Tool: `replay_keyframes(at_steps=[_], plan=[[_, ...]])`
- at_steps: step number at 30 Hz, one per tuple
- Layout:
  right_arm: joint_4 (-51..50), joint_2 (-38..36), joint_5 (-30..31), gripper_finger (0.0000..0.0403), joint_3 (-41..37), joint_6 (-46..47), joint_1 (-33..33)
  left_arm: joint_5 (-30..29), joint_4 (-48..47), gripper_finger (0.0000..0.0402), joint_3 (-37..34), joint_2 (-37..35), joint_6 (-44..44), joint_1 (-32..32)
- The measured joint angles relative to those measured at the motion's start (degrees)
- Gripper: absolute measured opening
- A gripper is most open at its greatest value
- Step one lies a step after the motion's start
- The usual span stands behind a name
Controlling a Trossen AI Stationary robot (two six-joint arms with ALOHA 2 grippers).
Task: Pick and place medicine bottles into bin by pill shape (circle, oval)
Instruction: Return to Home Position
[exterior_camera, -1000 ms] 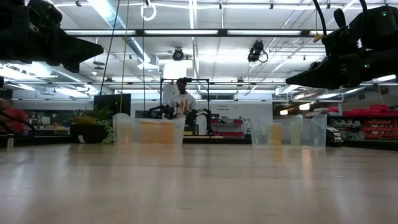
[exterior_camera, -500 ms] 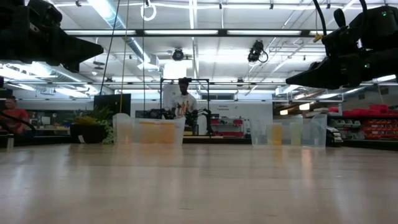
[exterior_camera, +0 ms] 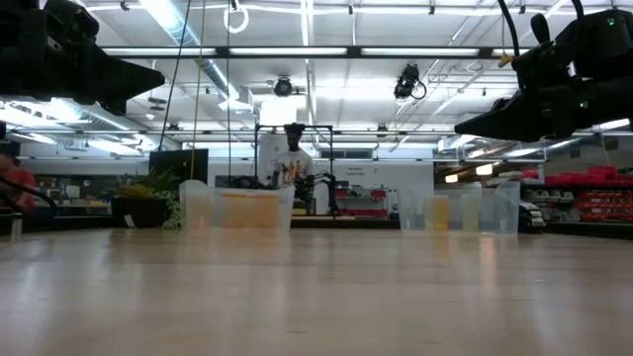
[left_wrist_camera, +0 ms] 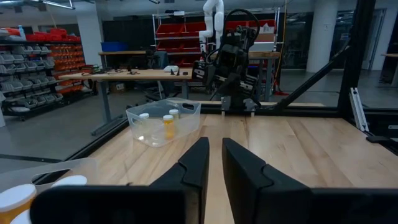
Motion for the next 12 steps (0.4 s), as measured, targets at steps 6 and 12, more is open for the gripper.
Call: replay_keyframes(at_steps=[6, 12], plan=[[0.0, 0.0, 0.0, 0.0151, 0.0, 0.0, 0.0, 0.0, 0.0, 0.0049, 0.0, 0.0, 0.0, 0.0], [0.0, 0.0, 0.0, 0.0151, 0.0, 0.0, 0.0, 0.0, 0.0, 0.0056, 0.0, 0.0, 0.0, 0.0]])
